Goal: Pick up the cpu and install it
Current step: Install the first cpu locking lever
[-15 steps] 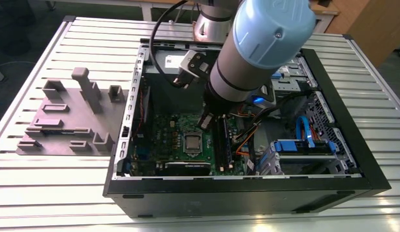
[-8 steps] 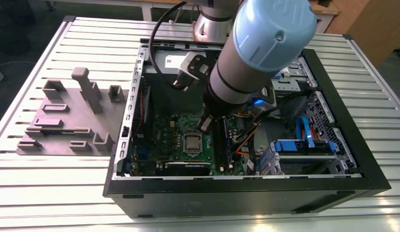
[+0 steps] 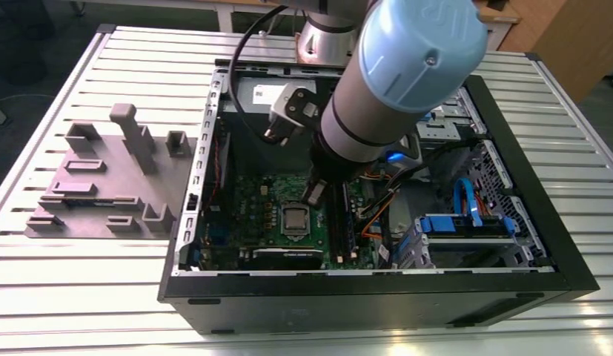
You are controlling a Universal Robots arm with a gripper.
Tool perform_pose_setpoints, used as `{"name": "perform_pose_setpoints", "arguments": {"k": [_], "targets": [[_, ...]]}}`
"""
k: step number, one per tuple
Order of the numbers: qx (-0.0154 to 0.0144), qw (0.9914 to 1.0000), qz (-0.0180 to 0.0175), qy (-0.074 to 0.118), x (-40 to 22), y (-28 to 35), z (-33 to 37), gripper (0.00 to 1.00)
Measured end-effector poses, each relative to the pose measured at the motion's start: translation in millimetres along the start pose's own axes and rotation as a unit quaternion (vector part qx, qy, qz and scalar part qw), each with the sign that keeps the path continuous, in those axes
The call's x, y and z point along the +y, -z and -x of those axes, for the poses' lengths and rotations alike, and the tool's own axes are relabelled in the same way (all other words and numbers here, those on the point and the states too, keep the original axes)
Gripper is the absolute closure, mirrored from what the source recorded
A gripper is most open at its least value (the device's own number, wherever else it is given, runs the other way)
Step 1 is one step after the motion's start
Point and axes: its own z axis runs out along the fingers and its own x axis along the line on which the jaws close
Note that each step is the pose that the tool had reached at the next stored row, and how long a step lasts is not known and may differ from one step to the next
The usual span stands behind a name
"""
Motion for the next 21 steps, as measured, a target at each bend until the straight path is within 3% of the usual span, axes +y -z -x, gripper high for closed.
{"name": "perform_pose_setpoints", "arguments": {"k": [2,17,21], "targets": [[0.0023,0.99996,0.0017,0.009,-0.1,0.1,-0.5,0.90],[0.0024,0.99993,0.0012,0.011,-2.7,-0.8,-0.5,0.90],[0.0081,0.99926,0.0059,0.037,-2.8,-1.3,-0.7,0.90]]}}
